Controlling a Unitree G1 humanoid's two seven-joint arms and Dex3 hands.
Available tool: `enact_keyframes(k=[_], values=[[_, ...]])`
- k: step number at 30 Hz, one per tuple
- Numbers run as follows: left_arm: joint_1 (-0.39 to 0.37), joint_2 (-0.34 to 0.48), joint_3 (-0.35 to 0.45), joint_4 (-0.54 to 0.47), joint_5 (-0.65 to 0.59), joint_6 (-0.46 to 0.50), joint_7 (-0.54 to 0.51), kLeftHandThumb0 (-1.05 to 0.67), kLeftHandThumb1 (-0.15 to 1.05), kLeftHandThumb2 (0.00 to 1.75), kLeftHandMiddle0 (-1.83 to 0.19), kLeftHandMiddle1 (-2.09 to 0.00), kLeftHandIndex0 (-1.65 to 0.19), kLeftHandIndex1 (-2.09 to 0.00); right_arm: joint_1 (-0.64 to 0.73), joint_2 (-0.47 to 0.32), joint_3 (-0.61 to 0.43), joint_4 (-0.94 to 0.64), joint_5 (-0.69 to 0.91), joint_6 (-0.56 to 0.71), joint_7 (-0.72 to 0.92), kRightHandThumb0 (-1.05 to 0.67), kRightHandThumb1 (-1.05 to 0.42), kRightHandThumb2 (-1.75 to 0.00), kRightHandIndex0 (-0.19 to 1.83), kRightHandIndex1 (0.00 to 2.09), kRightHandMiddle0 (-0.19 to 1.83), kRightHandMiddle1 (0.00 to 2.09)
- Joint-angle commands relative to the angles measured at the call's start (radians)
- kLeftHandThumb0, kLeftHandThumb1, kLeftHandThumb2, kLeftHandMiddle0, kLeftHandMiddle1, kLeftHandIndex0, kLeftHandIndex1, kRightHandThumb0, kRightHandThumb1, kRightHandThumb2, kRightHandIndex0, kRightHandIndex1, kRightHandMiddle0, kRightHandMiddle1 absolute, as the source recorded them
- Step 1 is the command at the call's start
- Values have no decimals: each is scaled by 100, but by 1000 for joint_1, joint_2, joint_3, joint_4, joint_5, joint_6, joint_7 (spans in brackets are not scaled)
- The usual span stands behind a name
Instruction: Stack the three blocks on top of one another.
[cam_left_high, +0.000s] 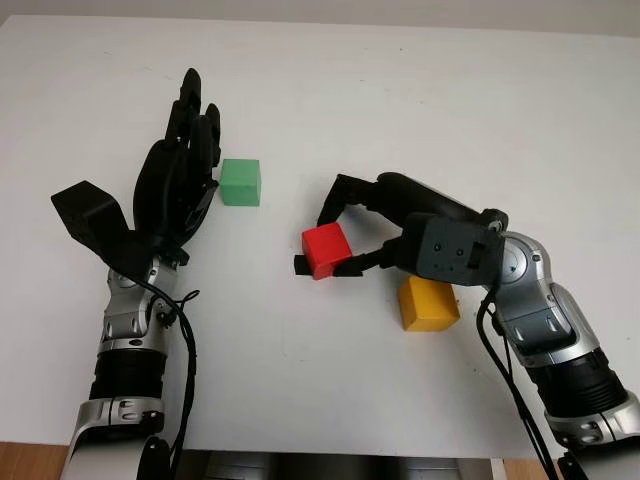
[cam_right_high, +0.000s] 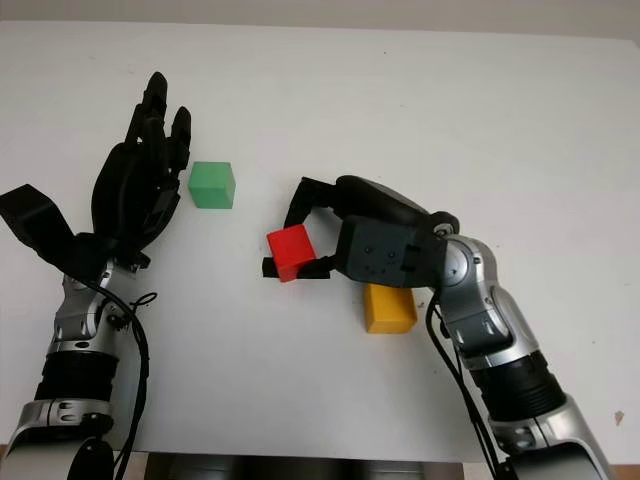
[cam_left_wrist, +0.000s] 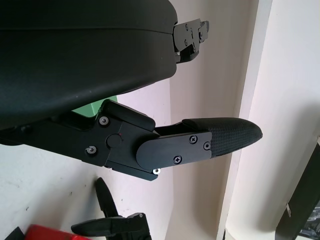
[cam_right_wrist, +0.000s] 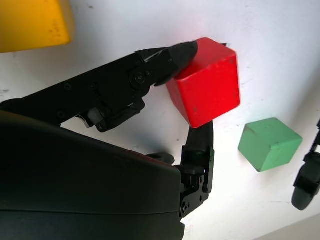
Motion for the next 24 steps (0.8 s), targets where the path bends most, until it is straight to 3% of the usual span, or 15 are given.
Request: enact_keyframes(k=[1, 3, 6, 9, 15, 20, 24], values=[[11, 8, -1, -6, 2, -4, -1, -79, 105, 56, 19, 0, 19, 0, -10, -17, -8, -9, 3, 1, 10, -54, -88, -5, 21, 0, 5, 104], [11, 8, 0, -8, 2, -3, 0, -79, 105, 56, 19, 0, 19, 0, -19, -25, -8, -21, 3, 24, 28, -58, -88, -5, 15, 1, -1, 89], [10, 9, 0, -7, 0, -1, -1, -79, 105, 57, 19, 0, 19, 0, -33, -46, -7, -59, -8, 67, 64, -64, -88, -5, 0, 2, 1, 38], [9, 10, 1, -5, -1, -3, -5, -79, 105, 56, 19, 0, 19, 0, -36, -65, -38, -133, 0, 121, 84, -67, -88, -5, -7, 2, -2, 19], [14, 10, -2, -13, 6, 2, 3, -79, 105, 57, 19, 0, 19, 0, -13, -92, -144, -294, 29, 225, 77, -69, -90, -6, -6, 4, 1, 14], [11, 9, 3, -5, 2, 4, 7, -79, 105, 57, 19, 0, 19, 0, 30, -130, -274, -429, 97, 305, 90, -64, -86, -5, 3, 8, 16, 19], [0, 13, 6, 15, -7, -7, -13, -79, 105, 57, 19, 0, 19, 0, 114, -215, -361, -534, 126, 309, 126, -67, -86, -5, 5, 9, 20, 21]])
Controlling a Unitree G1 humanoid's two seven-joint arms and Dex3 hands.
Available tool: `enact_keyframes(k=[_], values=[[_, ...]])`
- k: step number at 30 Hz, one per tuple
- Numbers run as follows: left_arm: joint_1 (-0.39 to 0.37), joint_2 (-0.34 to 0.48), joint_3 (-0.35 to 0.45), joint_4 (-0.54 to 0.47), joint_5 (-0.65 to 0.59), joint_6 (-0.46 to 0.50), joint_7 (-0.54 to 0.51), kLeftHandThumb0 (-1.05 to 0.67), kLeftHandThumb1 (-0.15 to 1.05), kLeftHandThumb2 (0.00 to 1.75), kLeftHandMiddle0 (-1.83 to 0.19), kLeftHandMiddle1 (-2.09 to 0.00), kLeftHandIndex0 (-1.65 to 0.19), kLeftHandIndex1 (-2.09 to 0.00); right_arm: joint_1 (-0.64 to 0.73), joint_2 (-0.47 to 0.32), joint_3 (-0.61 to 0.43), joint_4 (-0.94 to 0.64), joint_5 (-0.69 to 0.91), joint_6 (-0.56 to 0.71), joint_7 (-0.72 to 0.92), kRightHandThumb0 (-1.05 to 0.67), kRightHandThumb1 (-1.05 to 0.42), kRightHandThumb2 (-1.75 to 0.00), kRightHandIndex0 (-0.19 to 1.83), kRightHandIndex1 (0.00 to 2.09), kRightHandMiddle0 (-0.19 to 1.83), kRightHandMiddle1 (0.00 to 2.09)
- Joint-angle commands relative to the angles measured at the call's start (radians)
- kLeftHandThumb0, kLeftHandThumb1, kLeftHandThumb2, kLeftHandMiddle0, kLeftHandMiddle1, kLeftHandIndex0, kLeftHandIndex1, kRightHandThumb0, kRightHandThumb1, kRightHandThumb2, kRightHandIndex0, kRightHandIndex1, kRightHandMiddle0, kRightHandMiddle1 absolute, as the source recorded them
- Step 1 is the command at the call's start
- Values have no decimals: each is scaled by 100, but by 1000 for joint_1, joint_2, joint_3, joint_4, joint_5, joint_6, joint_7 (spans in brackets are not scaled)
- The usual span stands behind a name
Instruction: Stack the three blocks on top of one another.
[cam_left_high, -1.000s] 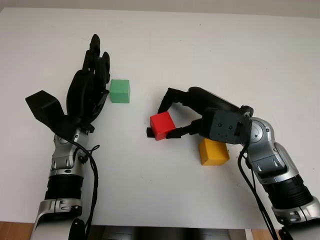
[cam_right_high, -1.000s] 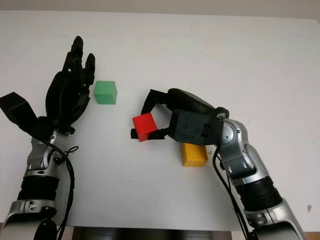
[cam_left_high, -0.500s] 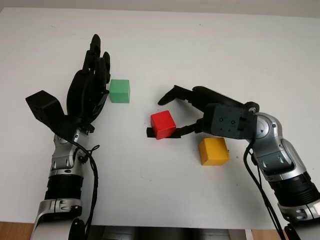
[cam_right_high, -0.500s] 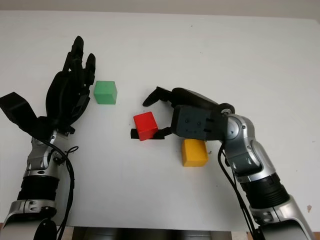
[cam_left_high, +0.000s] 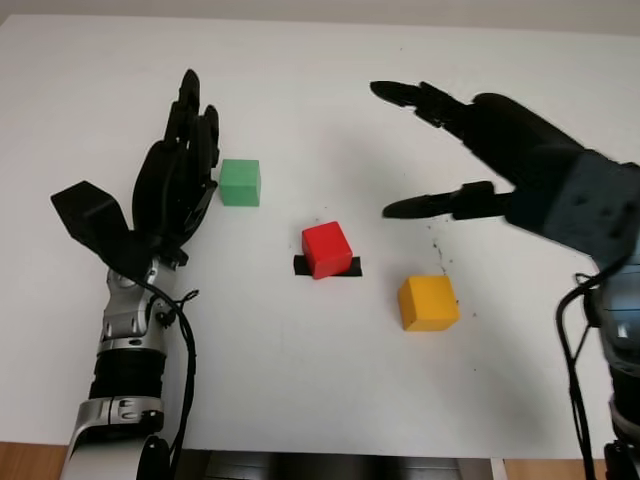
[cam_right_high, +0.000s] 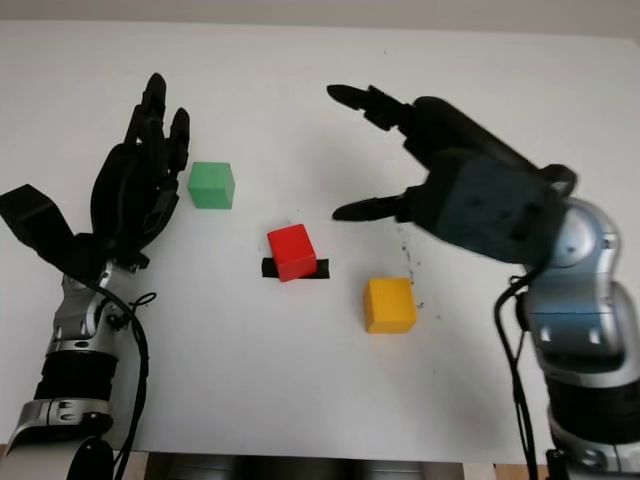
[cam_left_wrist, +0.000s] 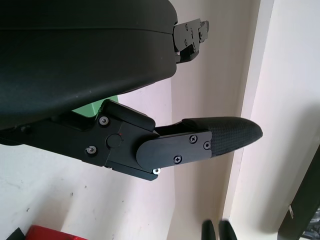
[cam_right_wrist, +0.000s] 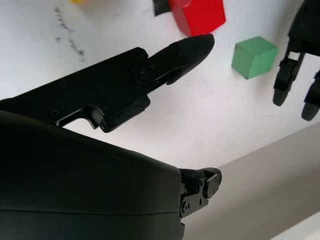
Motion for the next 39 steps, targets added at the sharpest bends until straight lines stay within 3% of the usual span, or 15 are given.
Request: enact_keyframes(k=[1, 8, 16, 26, 39], values=[[-1, 11, 5, 14, -8, -14, -15, -79, 105, 57, 19, 0, 19, 0, 52, -54, -40, -75, 3, 12, 18, -68, -86, -5, 6, 9, 21, 22], [-12, 15, 6, 33, -3, -27, -24, -80, 105, 56, 19, 0, 19, 0, 241, -122, -114, -271, 13, 58, 63, -66, -86, -5, 2, 5, 23, 13], [-27, 20, 4, 49, 0, -32, -29, -81, 105, 55, 19, 0, 19, 0, 423, -128, -49, -317, -133, -109, -13, -73, -86, -6, 3, 6, 28, 12], [-24, 25, 3, 34, 2, -14, -22, -83, 105, 53, 19, 0, 19, 0, 460, -120, 50, -278, -311, -189, -15, -77, -85, -5, 2, 6, 31, 12], [-29, 31, 2, 52, 1, -25, -34, -80, 105, 55, 19, 0, 19, 0, 527, -83, 59, -239, -415, -270, -65, -70, -78, -4, 5, 6, 37, 14]])
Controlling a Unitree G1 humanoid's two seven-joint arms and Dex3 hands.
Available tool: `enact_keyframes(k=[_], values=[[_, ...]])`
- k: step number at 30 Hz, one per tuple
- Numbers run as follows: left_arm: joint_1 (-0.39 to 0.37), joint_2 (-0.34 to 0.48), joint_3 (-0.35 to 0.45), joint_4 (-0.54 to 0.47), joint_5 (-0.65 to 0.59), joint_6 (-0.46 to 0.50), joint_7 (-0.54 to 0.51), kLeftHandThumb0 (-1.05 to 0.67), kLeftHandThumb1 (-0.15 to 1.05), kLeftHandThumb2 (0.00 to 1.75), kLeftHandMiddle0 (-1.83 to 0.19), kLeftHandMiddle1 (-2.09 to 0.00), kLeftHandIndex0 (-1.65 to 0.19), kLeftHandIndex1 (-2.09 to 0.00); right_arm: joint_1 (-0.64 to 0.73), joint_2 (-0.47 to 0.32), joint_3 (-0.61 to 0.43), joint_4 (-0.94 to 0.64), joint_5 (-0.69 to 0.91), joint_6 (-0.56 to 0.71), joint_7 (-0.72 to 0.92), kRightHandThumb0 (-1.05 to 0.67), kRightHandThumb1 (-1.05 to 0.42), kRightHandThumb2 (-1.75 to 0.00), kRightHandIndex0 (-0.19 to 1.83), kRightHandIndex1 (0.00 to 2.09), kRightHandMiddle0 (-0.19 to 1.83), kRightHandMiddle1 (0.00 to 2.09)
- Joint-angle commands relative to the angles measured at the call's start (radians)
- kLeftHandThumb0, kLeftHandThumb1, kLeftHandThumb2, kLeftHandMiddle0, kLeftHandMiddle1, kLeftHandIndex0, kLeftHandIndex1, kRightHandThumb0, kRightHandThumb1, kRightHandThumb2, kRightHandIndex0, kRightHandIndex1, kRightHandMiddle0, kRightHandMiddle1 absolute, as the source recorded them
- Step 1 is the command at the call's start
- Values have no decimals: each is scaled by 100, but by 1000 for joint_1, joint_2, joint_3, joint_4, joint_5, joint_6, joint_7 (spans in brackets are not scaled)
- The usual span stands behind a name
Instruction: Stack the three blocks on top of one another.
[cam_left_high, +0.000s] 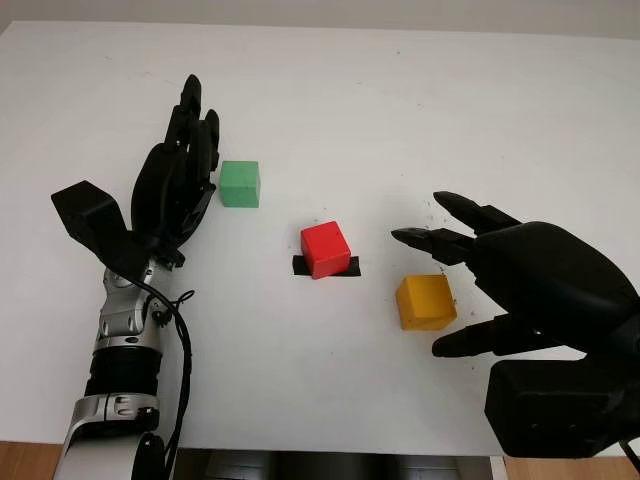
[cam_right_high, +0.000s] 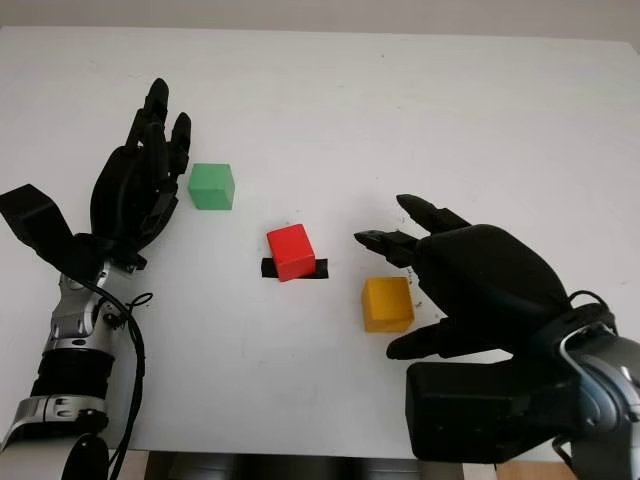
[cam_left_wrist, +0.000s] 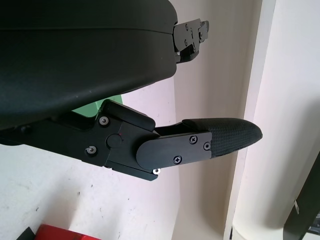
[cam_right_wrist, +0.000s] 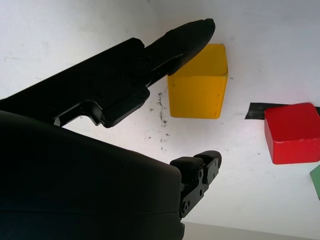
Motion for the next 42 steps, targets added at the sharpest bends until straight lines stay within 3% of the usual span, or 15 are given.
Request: enact_keyframes(k=[1, 6, 10, 18, 34, 42], values=[[-20, 11, 1, 7, 0, -12, -7, -80, 105, 55, 19, 0, 19, 0, 22, 16, 2, 7, -15, -24, -22, -69, -77, -4, 5, 6, 38, 14], [-22, 12, 0, 14, 1, -18, -11, -80, 105, 55, 19, 0, 19, 0, 47, 36, -5, 37, -31, -84, -79, -64, -76, -5, 11, 8, 44, 23], [-15, 12, -3, 6, 3, -18, -11, -79, 105, 55, 19, 0, 19, 0, 50, 54, 3, 46, -43, -94, -82, -61, -78, -5, 17, 7, 26, 72], [-12, 12, -2, 8, 6, -24, -7, -79, 105, 55, 19, 0, 19, 0, 55, 122, 21, 72, -36, -100, -115, -51, -83, -6, 23, 8, 23, 100], [-6, 14, -1, 3, 2, -27, -15, -79, 105, 55, 19, 0, 19, 0, 49, 151, 27, 90, -65, -108, -143, -39, -87, -6, 29, 9, 23, 125], [-7, 14, 0, 6, 2, -27, -14, -79, 105, 55, 19, 0, 19, 0, 35, 135, 21, 96, -115, -132, -146, -41, -86, -5, 35, 9, 31, 112]])
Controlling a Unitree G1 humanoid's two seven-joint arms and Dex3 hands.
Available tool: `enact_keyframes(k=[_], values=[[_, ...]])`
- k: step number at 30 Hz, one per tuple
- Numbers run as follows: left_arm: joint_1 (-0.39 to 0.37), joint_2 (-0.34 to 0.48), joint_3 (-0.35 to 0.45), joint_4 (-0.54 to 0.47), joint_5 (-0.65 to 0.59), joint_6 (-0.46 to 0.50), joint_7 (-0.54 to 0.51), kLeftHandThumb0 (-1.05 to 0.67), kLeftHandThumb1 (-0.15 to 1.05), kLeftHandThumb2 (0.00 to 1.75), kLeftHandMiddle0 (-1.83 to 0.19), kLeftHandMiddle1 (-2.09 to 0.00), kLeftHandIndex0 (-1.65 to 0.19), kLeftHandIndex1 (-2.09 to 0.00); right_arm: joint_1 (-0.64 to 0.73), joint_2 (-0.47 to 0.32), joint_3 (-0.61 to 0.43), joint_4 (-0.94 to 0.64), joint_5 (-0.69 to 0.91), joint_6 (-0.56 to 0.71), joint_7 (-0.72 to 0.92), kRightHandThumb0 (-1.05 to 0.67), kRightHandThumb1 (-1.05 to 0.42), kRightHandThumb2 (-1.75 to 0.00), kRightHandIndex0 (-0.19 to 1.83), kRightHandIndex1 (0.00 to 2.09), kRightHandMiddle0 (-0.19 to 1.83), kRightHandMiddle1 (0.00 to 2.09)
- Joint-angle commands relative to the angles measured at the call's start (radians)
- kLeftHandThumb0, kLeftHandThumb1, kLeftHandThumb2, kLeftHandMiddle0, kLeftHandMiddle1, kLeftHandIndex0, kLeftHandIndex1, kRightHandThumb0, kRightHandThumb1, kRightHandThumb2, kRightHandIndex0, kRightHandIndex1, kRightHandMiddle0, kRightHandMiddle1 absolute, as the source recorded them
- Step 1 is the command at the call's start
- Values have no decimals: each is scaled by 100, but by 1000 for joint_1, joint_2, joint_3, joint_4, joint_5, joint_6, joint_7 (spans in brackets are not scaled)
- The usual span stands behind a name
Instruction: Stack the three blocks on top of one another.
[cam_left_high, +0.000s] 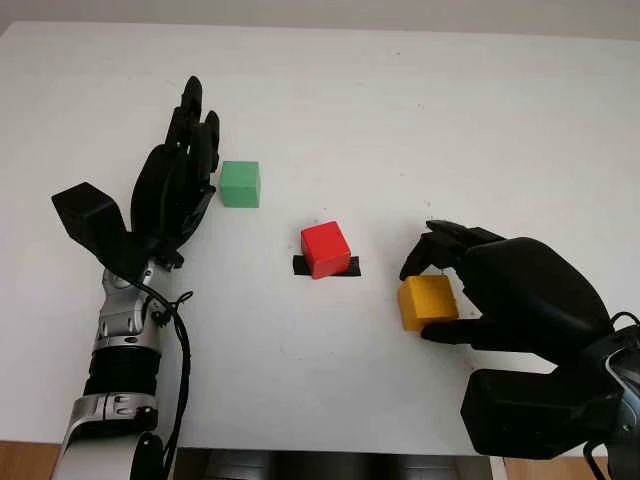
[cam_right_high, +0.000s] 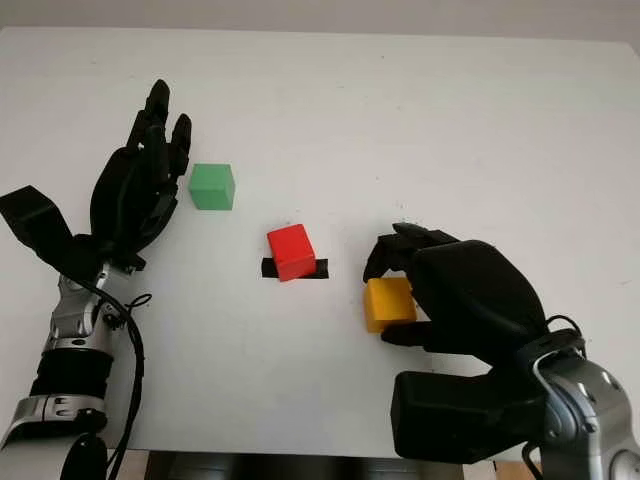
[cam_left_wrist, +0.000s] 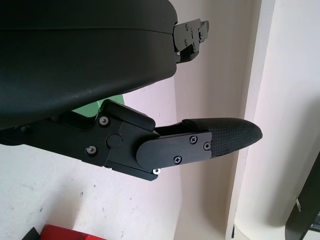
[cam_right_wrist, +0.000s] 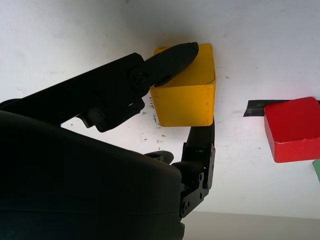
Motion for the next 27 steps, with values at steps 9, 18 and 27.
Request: enact_keyframes(k=[9, 18, 27], values=[[-9, 9, 2, -7, -1, -10, -3, -80, 105, 54, 19, 0, 19, 0, -19, -22, -10, 2, -42, -16, 27, -49, -86, -5, 35, 7, 34, 95], [-10, 8, -1, -6, 6, -13, 4, -79, 105, 55, 19, 0, 19, 0, -20, -19, -20, 2, -37, -30, 28, -32, -90, -6, 43, 9, 54, 114], [-13, 6, 1, -7, 2, -7, 7, -81, 105, 53, 19, 0, 19, 0, -39, -16, -30, 4, -15, -46, 30, -31, -91, -5, 48, 9, 47, 130]])
